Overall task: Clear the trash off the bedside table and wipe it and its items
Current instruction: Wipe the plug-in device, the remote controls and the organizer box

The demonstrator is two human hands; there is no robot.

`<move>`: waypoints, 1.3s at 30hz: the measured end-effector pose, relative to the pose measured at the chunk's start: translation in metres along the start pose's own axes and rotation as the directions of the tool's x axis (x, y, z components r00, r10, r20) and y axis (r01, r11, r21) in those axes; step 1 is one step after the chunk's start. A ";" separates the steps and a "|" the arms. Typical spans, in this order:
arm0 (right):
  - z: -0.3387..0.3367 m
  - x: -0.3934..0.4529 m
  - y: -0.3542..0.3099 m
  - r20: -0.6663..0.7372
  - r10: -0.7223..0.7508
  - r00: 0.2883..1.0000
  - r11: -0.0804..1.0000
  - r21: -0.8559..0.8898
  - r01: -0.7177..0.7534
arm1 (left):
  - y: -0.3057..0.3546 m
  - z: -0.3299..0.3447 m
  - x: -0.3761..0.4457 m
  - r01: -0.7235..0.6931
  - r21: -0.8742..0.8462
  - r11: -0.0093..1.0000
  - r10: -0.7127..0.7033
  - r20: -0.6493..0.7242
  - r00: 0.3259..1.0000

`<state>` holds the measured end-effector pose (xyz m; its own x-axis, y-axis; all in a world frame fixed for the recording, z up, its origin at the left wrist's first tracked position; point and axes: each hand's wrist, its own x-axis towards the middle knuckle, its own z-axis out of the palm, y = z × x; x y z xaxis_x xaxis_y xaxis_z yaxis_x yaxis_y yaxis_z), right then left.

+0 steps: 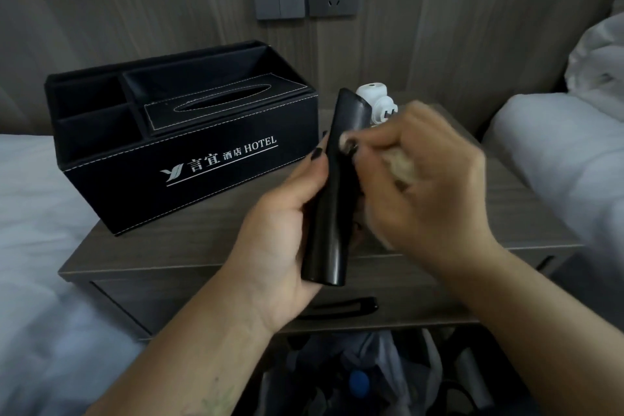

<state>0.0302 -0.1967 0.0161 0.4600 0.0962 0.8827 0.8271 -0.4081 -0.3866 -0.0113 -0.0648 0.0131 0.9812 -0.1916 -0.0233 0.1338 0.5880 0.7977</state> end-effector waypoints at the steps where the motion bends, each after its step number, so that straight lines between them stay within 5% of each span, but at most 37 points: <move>1: -0.005 0.006 0.005 -0.074 0.081 0.994 0.997 -0.002 -0.081 | -0.002 0.001 -0.001 -0.013 0.096 0.995 0.012 0.017 1.000; 3: -0.014 0.017 0.012 -0.199 0.315 0.928 0.948 0.118 -0.297 | -0.006 0.004 -0.005 -0.033 0.271 0.962 0.017 0.059 0.998; 6: -0.017 0.020 0.017 -0.145 0.575 0.805 0.792 0.346 -0.503 | -0.007 0.009 -0.007 -0.070 0.406 0.911 0.033 0.098 0.995; 13: -0.011 0.002 0.008 -0.107 0.249 0.962 0.945 0.243 -0.218 | -0.002 0.005 -0.007 -0.122 0.414 0.902 0.078 0.120 0.990; 17: -0.008 -0.011 0.003 0.099 -0.032 0.995 0.988 0.153 0.016 | -0.007 -0.002 -0.005 -0.110 0.393 0.913 0.100 0.047 0.994; 23: -0.023 0.005 0.015 -0.145 0.151 0.978 0.988 0.027 -0.149 | 0.000 -0.005 -0.008 -0.097 0.443 0.891 0.057 0.103 0.993; 29: -0.007 -0.012 0.001 0.113 -0.041 0.993 0.993 0.110 0.029 | 0.004 -0.007 -0.006 -0.084 0.371 0.925 0.078 0.032 0.996; 34: -0.020 0.002 0.014 -0.029 0.028 0.999 1.000 0.007 -0.027 | 0.004 -0.006 -0.007 -0.113 0.425 0.898 0.090 0.074 0.993; 39: -0.002 -0.017 0.000 0.058 0.007 0.998 0.997 0.080 -0.011 | -0.003 0.001 0.001 -0.232 0.418 0.879 0.264 -0.021 0.964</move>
<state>0.0217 -0.2000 0.0018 0.4834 0.1461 0.8631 0.8449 -0.3356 -0.4165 -0.0110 -0.0677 0.0113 0.9844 -0.0126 0.1757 -0.1680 0.2329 0.9579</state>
